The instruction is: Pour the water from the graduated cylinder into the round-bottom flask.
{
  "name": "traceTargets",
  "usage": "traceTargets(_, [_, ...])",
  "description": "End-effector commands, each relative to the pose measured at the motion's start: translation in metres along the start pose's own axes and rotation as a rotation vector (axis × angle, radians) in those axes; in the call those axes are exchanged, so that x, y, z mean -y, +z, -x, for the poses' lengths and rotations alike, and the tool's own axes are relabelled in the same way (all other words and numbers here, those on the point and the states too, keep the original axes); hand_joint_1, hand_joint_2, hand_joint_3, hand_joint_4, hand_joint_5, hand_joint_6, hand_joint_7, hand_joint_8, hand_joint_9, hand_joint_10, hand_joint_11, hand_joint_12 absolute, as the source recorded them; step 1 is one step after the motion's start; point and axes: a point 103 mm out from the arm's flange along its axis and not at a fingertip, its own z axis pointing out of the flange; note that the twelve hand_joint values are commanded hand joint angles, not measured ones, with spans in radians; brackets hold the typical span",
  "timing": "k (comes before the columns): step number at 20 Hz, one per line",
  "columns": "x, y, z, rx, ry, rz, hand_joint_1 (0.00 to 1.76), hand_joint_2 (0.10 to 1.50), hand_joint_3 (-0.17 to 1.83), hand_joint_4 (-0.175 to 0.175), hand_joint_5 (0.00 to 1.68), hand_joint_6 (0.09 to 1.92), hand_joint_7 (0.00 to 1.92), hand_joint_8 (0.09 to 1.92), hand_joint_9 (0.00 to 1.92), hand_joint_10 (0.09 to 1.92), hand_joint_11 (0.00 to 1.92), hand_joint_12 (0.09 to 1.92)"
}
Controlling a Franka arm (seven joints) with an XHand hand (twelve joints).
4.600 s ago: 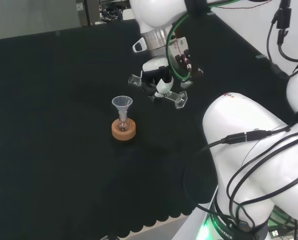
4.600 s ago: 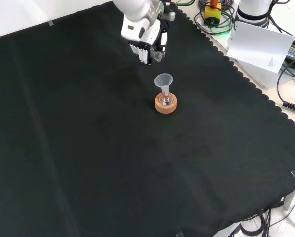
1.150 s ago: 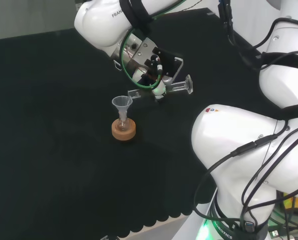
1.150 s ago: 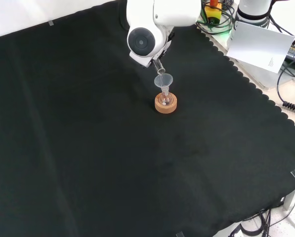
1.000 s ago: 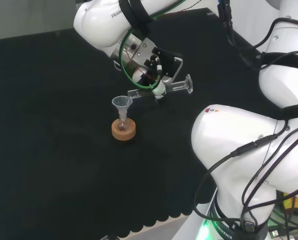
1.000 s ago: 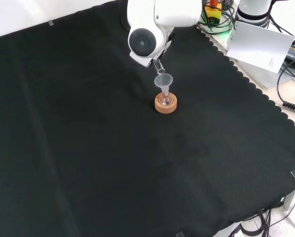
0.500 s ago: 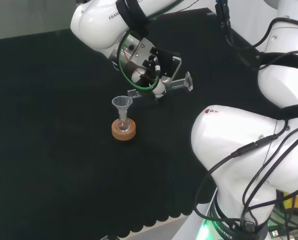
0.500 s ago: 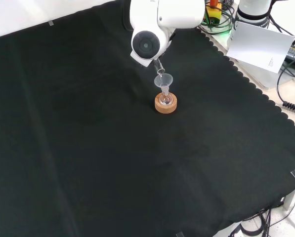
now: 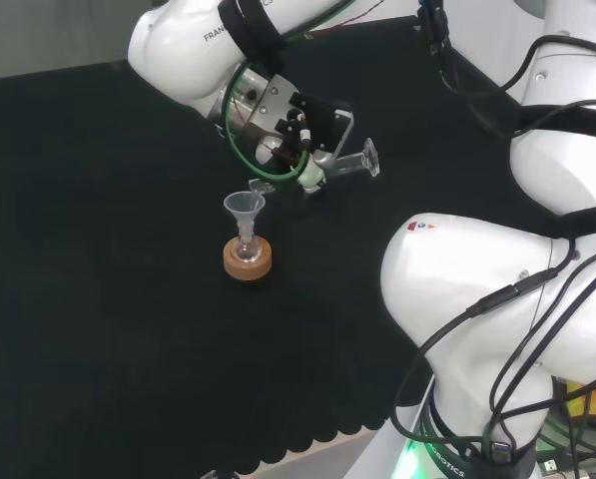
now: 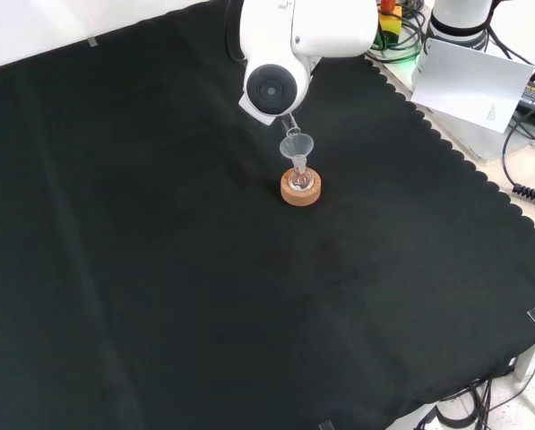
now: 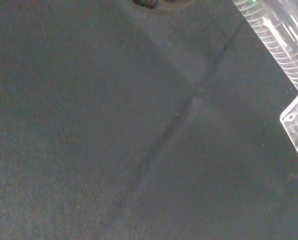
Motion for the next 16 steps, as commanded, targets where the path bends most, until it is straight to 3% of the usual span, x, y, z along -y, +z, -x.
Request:
traceTargets(1, [0.0016,-0.0011,-0.0008,0.017,-0.003,-0.005,1.27,1.10,0.00,-0.175,1.00,0.98,1.03,0.96,1.51,0.09,1.31,0.69])
traceTargets(9, [0.0039,-0.0012,-0.0002,0.025,0.010,-0.009,1.27,1.10,0.00,-0.175,1.00,0.98,1.03,0.96,1.51,0.09,1.31,0.69])
traceTargets(16, [0.0049,0.0067,0.0058,-0.059,-0.013,0.052,1.27,1.10,0.00,-0.175,1.00,0.98,1.03,0.96,1.51,0.09,1.31,0.69])
